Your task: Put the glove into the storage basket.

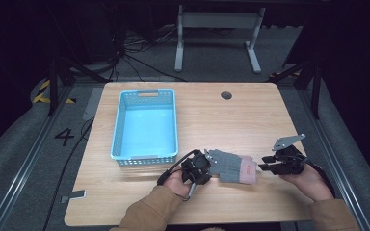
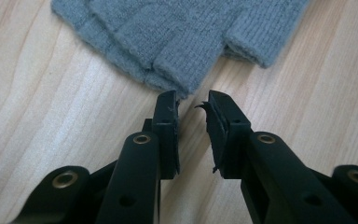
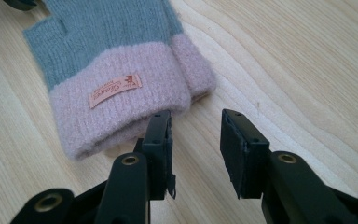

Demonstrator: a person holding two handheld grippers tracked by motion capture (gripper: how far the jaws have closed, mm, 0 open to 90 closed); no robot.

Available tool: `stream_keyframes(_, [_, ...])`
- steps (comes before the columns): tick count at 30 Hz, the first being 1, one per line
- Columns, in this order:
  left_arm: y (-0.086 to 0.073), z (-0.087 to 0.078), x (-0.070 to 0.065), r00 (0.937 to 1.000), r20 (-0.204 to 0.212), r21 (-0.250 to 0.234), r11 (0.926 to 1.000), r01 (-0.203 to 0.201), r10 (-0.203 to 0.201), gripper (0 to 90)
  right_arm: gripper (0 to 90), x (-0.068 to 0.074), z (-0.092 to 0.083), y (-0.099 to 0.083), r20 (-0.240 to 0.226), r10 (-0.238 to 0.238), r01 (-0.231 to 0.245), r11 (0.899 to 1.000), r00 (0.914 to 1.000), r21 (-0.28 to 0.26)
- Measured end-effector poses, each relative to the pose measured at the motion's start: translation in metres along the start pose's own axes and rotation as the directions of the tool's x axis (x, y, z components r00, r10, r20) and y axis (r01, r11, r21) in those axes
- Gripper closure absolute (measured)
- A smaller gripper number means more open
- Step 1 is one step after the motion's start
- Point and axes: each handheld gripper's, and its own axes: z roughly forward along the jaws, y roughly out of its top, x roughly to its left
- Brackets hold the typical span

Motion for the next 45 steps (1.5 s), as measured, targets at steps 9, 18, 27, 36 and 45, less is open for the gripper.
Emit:
stream_keyframes(9, [0.003,0.001,-0.003,0.9996,-0.022,-0.018,0.9997,-0.018,0.018,76.4,64.9,0.002,0.004,0.001,-0.006,-0.003,0.003,1.0,1.0,0.011])
stream_keyframes(18, [0.005,0.005,-0.003,0.9992,-0.04,-0.007,1.0,-0.007,0.006,83.3,66.1,0.005,0.009,0.002,-0.008,-0.018,0.018,0.999,0.9998,0.031])
stream_keyframes(27, [0.006,0.005,-0.005,0.9988,-0.047,-0.001,0.9999,-0.012,0.012,85.8,67.7,0.007,0.015,0.003,-0.009,-0.039,0.039,0.998,0.9992,0.039])
stream_keyframes(36, [0.007,0.002,-0.007,0.9989,-0.047,-0.009,1.0,0.001,-0.001,87.4,86.1,0.017,0.012,0.01,0.05,-0.092,0.092,0.996,0.9945,0.015])
stream_keyframes(45, [0.006,-0.009,-0.01,0.9984,-0.055,-0.045,0.999,0.005,-0.007,87.9,86.4,0.022,-0.002,0.021,0.09,-0.11,0.116,0.992,0.9898,-0.057])
